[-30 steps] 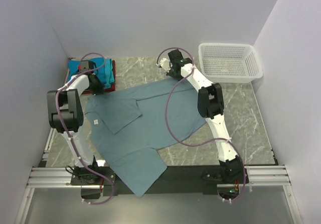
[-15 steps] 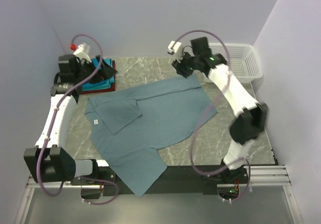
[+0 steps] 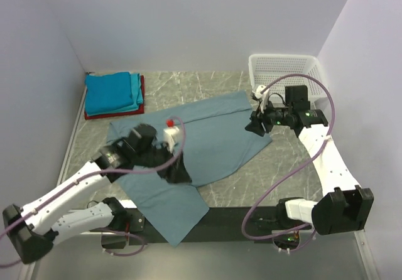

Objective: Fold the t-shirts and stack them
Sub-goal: Fold the tshirt

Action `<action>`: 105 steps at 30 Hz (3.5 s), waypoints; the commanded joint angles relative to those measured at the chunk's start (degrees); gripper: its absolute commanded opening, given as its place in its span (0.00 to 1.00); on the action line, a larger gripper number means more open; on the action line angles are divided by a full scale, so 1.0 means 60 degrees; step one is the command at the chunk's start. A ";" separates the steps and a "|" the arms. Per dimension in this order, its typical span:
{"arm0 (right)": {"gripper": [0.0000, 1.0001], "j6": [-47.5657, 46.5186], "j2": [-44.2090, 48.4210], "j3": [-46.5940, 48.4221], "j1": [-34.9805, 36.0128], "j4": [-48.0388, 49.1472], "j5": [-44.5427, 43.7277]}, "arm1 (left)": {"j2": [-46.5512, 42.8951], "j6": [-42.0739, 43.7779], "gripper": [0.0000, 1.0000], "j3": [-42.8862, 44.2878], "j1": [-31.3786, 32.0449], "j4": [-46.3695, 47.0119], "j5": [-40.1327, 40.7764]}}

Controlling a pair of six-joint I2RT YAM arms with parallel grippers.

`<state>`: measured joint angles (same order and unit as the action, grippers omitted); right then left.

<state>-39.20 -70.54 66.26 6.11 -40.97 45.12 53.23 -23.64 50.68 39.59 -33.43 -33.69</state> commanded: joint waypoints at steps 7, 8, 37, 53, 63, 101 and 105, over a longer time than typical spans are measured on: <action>0.55 0.0118 -0.0034 -0.0174 -0.0974 0.0062 0.1356 | 0.0048 -0.3381 0.56 -0.1208 0.7129 -0.2060 0.3898; 0.55 0.0103 -0.0165 -0.0189 -0.0974 0.0032 0.1385 | 0.0310 -0.4081 0.55 -0.1282 0.7765 -0.1872 0.4496; 0.57 -0.0293 -0.1046 -0.0027 -0.1238 -0.0525 0.1415 | 0.5704 -0.6153 0.41 0.0168 1.1756 -0.2909 0.7623; 0.57 -0.0395 -0.1002 0.0031 -0.1355 -0.0686 0.1605 | 0.6347 -0.5919 0.21 0.0006 1.1770 -0.3011 0.7343; 0.58 -0.0615 -0.1001 0.0075 -0.1399 -0.0891 0.1459 | 0.5090 -0.5788 0.05 0.0300 1.0690 -0.2970 0.8691; 0.59 -1.0694 -0.5643 0.2081 -0.0155 -0.2063 -0.3419 | 0.0078 -0.3194 0.01 -0.0038 0.4812 -0.1518 0.9102; 0.58 -1.0649 -0.6347 0.2579 0.0065 -0.2151 -0.4207 | 0.0020 -0.3194 0.01 -0.0023 0.4783 -0.1445 0.9043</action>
<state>-101.56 -106.69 78.76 5.50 -51.83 25.19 53.91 -43.94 47.92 68.69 -42.72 20.84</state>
